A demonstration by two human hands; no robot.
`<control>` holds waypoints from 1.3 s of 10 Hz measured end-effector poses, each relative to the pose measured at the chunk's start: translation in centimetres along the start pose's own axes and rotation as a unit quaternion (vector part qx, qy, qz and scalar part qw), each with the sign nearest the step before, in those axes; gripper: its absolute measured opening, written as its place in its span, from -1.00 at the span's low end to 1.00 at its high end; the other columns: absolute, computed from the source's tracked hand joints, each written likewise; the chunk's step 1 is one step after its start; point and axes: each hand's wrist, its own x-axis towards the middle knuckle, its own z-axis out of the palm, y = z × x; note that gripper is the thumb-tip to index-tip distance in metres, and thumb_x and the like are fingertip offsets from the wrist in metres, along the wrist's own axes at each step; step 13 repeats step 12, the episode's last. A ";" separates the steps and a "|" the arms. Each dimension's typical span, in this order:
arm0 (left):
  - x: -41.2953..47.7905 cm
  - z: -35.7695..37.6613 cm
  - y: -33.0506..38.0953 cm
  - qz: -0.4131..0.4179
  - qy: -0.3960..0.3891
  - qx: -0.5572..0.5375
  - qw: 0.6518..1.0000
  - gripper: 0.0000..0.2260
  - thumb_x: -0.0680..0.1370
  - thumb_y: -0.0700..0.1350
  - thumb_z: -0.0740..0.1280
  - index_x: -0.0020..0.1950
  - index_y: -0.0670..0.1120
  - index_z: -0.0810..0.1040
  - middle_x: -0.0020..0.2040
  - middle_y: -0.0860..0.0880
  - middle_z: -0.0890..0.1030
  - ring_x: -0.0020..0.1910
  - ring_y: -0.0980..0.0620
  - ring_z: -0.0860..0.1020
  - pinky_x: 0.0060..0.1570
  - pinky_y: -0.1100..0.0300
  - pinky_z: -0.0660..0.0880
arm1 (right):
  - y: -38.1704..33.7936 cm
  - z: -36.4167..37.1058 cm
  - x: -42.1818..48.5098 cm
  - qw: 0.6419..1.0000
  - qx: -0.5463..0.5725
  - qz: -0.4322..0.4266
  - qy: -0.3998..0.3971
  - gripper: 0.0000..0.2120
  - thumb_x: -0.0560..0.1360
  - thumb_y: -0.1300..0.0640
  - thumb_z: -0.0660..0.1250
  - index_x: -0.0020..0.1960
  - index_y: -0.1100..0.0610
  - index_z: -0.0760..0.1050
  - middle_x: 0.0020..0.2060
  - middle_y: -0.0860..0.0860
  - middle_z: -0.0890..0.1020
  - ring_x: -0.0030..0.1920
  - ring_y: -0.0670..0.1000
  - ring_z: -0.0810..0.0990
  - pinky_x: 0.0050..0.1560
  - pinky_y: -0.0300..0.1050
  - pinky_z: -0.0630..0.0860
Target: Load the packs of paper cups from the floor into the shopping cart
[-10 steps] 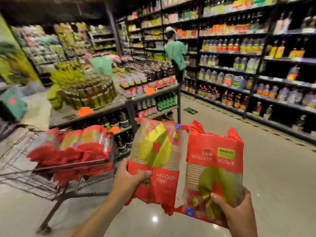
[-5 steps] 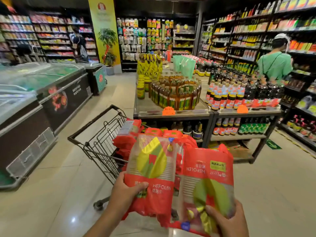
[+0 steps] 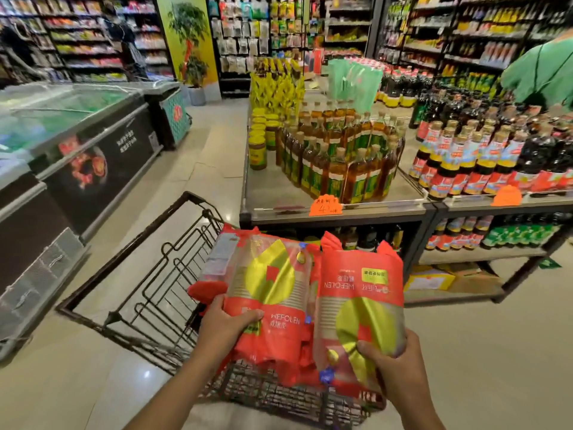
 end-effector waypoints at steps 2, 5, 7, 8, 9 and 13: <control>14.2 5.5 0.5 -0.053 0.024 0.061 0.996 -0.41 0.27 0.05 0.66 0.24 -0.02 0.57 -0.02 -0.02 0.72 -0.08 -0.07 0.70 0.04 -0.10 0.64 | -1.1 4.9 12.5 0.995 -0.091 0.027 -0.005 -0.31 0.30 0.08 0.65 0.30 0.10 0.38 -0.09 -0.12 0.62 -0.14 -0.07 0.61 -0.15 -0.07 0.49; 25.3 7.9 -4.0 -0.076 -0.008 0.189 0.979 -0.56 0.36 0.14 0.59 0.12 0.02 0.55 -0.02 -0.07 0.69 -0.04 -0.12 0.68 0.07 -0.05 0.60 | 2.1 10.2 19.9 0.982 -0.156 0.097 -0.034 -0.29 0.29 -0.04 0.63 0.32 0.01 0.37 -0.01 -0.13 0.69 -0.05 -0.05 0.69 0.03 0.02 0.61; 25.6 7.2 -3.1 0.006 -0.054 0.251 0.966 -0.44 0.51 0.10 0.50 0.41 -0.08 0.43 0.25 -0.10 0.62 0.18 -0.14 0.61 0.21 -0.06 0.53 | 1.9 11.5 20.8 0.977 -0.187 0.102 -0.031 -0.02 0.11 -0.33 0.61 0.41 -0.01 0.34 0.15 -0.06 0.66 0.14 0.04 0.66 0.20 0.14 0.58; 24.7 6.9 -2.1 0.048 -0.071 0.283 0.955 -0.48 0.55 -0.01 0.48 0.43 -0.15 0.42 0.32 -0.12 0.56 0.26 -0.14 0.55 0.23 -0.01 0.45 | 3.5 11.6 21.0 0.968 -0.232 0.091 -0.013 -0.02 0.11 -0.47 0.54 0.40 -0.08 0.37 0.16 -0.06 0.65 0.16 0.05 0.65 0.17 0.15 0.60; 24.4 5.8 -1.3 0.104 -0.098 0.320 0.937 -0.47 0.50 0.12 0.43 0.39 -0.08 0.44 0.25 -0.08 0.55 0.22 -0.10 0.55 0.20 -0.06 0.50 | -0.1 12.3 17.7 0.946 -0.312 0.088 0.014 0.11 0.19 -0.51 0.37 0.56 0.03 0.16 0.34 0.08 0.53 0.31 0.17 0.53 0.26 0.13 0.50; 23.9 3.8 4.1 0.390 -0.169 0.390 0.817 -0.43 0.45 0.10 0.35 0.41 -0.12 0.46 0.30 -0.21 0.58 0.20 -0.29 0.58 0.16 -0.16 0.56 | -7.3 11.3 5.4 0.867 -0.466 -0.022 0.176 -0.12 0.50 -0.42 0.19 0.63 0.07 0.08 0.58 0.14 0.26 0.57 0.13 0.23 0.45 0.11 0.24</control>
